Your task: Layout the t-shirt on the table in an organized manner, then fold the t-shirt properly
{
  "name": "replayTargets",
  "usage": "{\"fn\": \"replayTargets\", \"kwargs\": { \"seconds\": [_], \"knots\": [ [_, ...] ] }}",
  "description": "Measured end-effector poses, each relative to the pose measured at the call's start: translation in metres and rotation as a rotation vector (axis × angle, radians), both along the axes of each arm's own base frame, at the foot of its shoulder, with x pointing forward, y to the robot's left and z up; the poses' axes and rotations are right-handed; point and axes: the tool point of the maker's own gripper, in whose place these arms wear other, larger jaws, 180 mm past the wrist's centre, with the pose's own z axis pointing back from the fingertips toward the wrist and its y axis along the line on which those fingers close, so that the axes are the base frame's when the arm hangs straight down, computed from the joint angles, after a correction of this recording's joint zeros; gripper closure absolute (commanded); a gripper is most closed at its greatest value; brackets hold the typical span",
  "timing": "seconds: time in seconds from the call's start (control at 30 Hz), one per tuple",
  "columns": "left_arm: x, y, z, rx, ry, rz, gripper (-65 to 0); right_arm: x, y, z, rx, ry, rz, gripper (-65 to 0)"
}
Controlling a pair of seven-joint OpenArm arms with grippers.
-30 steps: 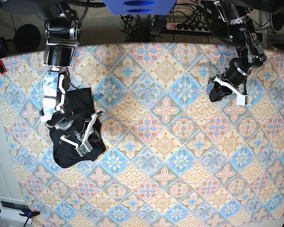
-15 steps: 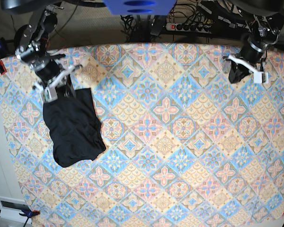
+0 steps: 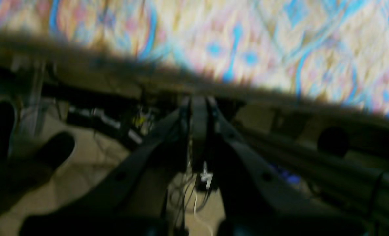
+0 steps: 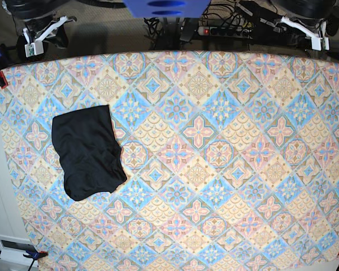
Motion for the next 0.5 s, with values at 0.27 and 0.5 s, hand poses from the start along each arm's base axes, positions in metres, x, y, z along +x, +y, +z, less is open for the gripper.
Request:
{"fn": "replayTargets", "kwargs": {
  "seconds": [0.27, 0.5],
  "knots": [
    [-0.060, 0.014, -0.035, -0.003, 0.190, 0.064, -1.1, -0.089, 0.016, -0.074, 0.006, 0.348, 0.054, -0.1],
    [-0.097, 0.022, -0.108, -0.025, 0.393, 0.122, -1.1, -0.138, 0.046, -0.118, 0.162, 0.454, -0.006, -0.1]
  ]
}}
